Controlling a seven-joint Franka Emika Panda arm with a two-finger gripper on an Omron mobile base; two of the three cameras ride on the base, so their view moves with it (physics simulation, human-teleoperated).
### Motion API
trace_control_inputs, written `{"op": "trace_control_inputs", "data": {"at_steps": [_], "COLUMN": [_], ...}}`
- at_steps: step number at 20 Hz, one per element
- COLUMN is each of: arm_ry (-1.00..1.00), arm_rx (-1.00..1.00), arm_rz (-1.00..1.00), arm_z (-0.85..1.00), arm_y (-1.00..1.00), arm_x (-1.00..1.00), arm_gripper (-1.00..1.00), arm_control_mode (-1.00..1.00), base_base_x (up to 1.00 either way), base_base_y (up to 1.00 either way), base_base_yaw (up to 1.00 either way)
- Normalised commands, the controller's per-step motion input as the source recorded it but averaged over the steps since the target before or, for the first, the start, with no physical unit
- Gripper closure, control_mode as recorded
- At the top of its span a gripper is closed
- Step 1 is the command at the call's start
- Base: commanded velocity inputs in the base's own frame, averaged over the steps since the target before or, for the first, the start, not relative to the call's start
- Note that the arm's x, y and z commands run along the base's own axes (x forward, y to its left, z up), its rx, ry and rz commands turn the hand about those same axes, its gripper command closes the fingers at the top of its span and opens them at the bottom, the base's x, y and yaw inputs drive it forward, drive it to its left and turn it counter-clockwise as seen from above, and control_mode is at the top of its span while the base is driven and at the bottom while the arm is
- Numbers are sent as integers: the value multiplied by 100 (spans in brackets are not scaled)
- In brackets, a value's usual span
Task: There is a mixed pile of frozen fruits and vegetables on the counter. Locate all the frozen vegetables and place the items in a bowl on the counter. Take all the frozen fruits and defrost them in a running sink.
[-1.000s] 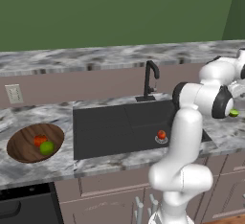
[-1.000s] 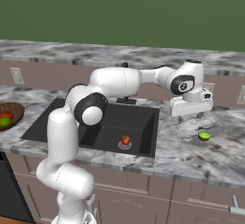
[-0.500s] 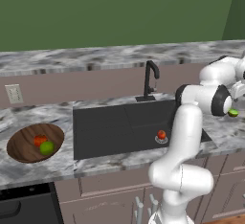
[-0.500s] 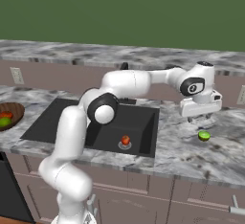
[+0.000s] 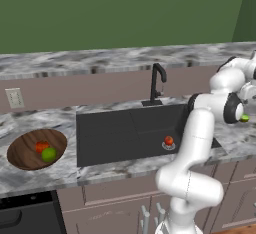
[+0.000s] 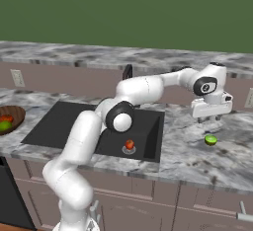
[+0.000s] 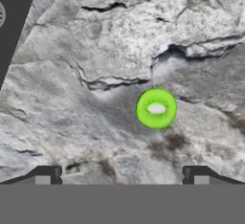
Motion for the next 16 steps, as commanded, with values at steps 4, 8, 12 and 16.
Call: {"op": "trace_control_inputs", "data": {"at_steps": [4, 8, 12, 16], "arm_ry": [2, -5, -10, -8], "arm_rx": [0, 3, 4, 0], "arm_rz": [0, -1, -1, 0], "arm_z": [-27, -39, -39, -52], "arm_y": [-4, 2, 5, 0], "arm_x": [11, 0, 0, 0], "arm_gripper": [-100, -100, -100, -100], "arm_control_mode": [-100, -100, -100, -100], "base_base_x": [0, 0, 0, 0], "base_base_y": [0, 0, 0, 0], "base_base_yaw": [0, 0, 0, 0]}}
